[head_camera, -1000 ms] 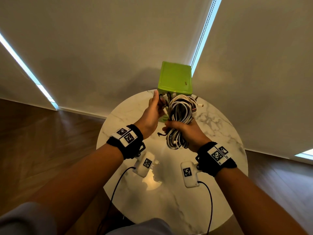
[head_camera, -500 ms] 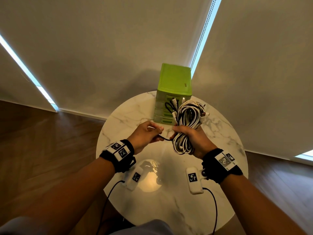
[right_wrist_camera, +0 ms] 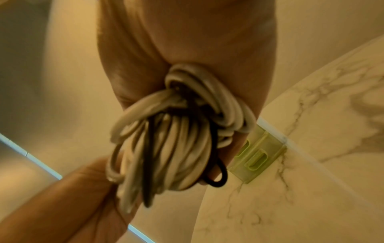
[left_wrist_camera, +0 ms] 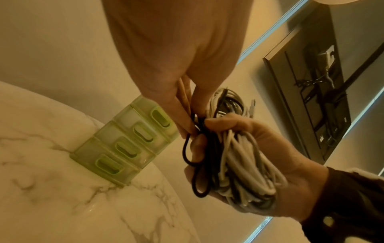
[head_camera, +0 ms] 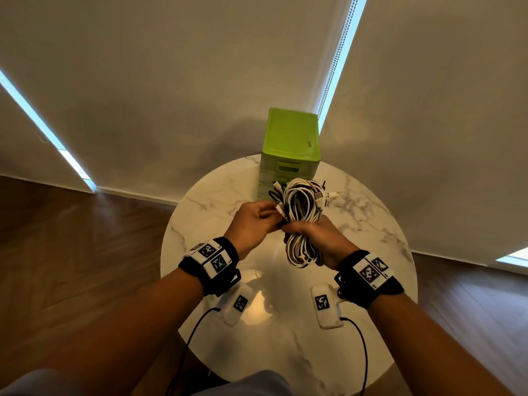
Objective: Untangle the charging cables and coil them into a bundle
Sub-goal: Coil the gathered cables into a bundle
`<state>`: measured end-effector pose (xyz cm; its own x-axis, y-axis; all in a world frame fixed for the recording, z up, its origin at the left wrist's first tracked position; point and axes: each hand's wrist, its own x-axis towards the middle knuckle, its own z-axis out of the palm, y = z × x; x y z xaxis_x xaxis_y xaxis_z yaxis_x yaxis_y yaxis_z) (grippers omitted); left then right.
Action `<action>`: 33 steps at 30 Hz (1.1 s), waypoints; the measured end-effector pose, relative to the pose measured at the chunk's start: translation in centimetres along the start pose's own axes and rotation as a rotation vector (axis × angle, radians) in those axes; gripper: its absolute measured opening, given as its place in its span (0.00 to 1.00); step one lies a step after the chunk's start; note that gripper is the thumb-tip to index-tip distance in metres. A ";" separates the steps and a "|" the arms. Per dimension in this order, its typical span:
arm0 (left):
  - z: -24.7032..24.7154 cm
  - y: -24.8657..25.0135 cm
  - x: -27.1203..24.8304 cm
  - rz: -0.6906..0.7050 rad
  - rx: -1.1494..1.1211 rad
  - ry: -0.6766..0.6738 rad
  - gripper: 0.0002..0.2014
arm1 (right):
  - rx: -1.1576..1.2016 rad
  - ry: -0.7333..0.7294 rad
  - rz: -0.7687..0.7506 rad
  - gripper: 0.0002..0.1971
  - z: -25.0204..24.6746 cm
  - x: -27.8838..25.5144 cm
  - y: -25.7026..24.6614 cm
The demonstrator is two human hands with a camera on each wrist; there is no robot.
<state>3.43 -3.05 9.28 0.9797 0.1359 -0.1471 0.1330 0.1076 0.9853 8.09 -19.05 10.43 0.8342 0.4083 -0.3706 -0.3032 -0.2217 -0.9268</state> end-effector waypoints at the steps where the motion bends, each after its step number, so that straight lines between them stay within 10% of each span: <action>1: 0.0 0.1 0.0 -0.004 0.008 -0.011 0.10 | -0.021 0.013 -0.019 0.09 0.0 0.1 0.0; 19: 0.3 2.1 -0.3 0.060 0.256 -0.255 0.22 | 0.079 0.086 -0.165 0.15 -1.6 1.1 -0.3; 24: 0.4 2.2 0.3 0.131 0.243 -0.074 0.33 | 0.380 0.020 -0.005 0.10 -1.6 0.5 -0.7; 29: 1.5 1.5 0.5 0.043 0.267 -0.005 0.66 | 0.074 -0.017 -0.118 0.11 0.1 -0.5 1.3; 33: 3.2 0.0 0.2 -0.059 0.377 0.104 0.60 | -0.177 0.007 -0.214 0.14 1.7 -0.3 3.5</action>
<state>4.11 -6.17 9.54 0.9510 0.2415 -0.1933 0.2531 -0.2482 0.9351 5.99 -18.48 7.20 0.8739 0.4567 -0.1666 -0.0353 -0.2822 -0.9587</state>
